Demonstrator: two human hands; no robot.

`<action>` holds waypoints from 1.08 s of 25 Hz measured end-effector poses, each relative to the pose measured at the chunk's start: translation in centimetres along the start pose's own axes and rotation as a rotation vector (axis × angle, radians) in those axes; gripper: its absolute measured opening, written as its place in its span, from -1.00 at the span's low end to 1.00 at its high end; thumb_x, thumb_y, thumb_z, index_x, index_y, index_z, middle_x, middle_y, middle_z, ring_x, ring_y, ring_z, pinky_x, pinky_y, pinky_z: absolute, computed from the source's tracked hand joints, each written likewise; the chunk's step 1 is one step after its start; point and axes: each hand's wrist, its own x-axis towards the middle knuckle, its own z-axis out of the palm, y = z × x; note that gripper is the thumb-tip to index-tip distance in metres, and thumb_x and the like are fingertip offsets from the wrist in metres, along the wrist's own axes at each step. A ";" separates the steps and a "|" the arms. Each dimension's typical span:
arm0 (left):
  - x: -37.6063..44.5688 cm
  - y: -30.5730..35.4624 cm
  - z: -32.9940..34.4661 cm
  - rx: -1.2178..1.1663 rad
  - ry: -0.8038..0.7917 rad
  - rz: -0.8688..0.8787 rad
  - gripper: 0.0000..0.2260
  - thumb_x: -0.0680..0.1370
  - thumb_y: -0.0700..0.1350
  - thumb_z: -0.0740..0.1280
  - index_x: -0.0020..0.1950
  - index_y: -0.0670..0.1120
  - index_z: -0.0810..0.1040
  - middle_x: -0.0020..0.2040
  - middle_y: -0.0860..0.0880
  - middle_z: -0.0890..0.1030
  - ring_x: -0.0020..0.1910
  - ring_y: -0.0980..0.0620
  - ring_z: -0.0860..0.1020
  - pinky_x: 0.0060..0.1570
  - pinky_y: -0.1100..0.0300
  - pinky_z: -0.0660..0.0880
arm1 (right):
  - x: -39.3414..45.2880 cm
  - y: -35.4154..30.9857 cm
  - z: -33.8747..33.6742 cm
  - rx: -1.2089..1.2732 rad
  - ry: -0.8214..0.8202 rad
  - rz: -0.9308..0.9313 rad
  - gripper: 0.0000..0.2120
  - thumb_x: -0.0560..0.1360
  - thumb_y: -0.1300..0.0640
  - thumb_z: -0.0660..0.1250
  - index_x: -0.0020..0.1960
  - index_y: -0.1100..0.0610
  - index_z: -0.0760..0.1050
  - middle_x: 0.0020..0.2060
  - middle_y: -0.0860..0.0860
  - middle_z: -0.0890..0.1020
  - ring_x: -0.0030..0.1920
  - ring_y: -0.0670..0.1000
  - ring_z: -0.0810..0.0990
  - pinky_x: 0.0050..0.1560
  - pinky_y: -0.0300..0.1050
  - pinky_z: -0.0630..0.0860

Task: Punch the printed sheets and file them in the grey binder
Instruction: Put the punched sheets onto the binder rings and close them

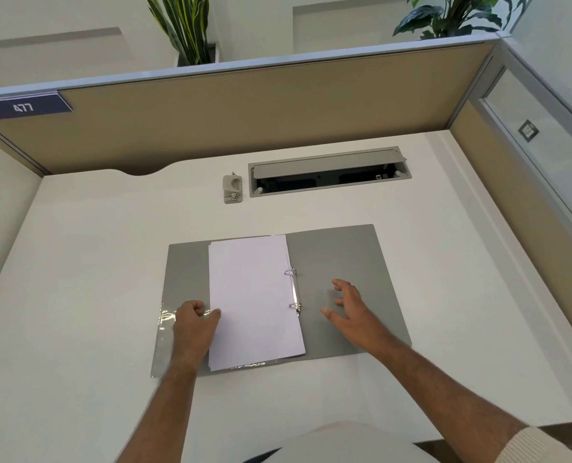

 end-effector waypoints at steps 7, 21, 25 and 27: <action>-0.7 0.8 1.8 0.138 -0.046 0.070 -0.43 0.52 -0.01 0.55 0.44 -0.19 0.47 0.35 -0.16 0.50 0.38 -0.21 0.49 0.39 -0.11 0.45 | 0.7 -0.5 0.9 -0.113 -0.061 -0.062 -0.37 0.60 -0.04 0.36 0.58 0.02 0.17 0.53 -0.03 0.30 0.50 0.03 0.36 0.50 0.11 0.34; -0.7 1.7 2.5 0.177 -0.074 0.048 -0.25 0.52 0.10 0.54 0.58 -0.19 0.34 0.52 -0.18 0.42 0.51 -0.23 0.41 0.48 -0.15 0.40 | 2.9 -3.5 3.1 -0.406 -0.254 -0.150 -0.22 0.62 -0.17 0.29 0.67 -0.03 -0.05 0.61 -0.03 0.26 0.60 0.07 0.19 0.60 0.31 -0.05; -1.0 2.1 2.7 0.200 -0.077 0.042 -0.24 0.52 0.12 0.53 0.60 -0.17 0.33 0.54 -0.17 0.42 0.52 -0.24 0.40 0.46 -0.16 0.41 | 2.9 -3.4 3.4 -0.420 -0.272 -0.132 -0.20 0.63 -0.16 0.28 0.68 0.00 -0.09 0.65 -0.02 0.16 0.63 0.04 0.12 0.61 0.31 -0.11; -1.0 2.3 2.8 0.219 -0.079 0.043 -0.23 0.52 0.14 0.53 0.60 -0.17 0.33 0.53 -0.17 0.42 0.52 -0.24 0.40 0.45 -0.15 0.40 | 2.8 -3.3 3.5 -0.428 -0.270 -0.135 -0.19 0.63 -0.15 0.29 0.68 0.01 -0.10 0.65 -0.01 0.14 0.64 0.04 0.10 0.61 0.32 -0.14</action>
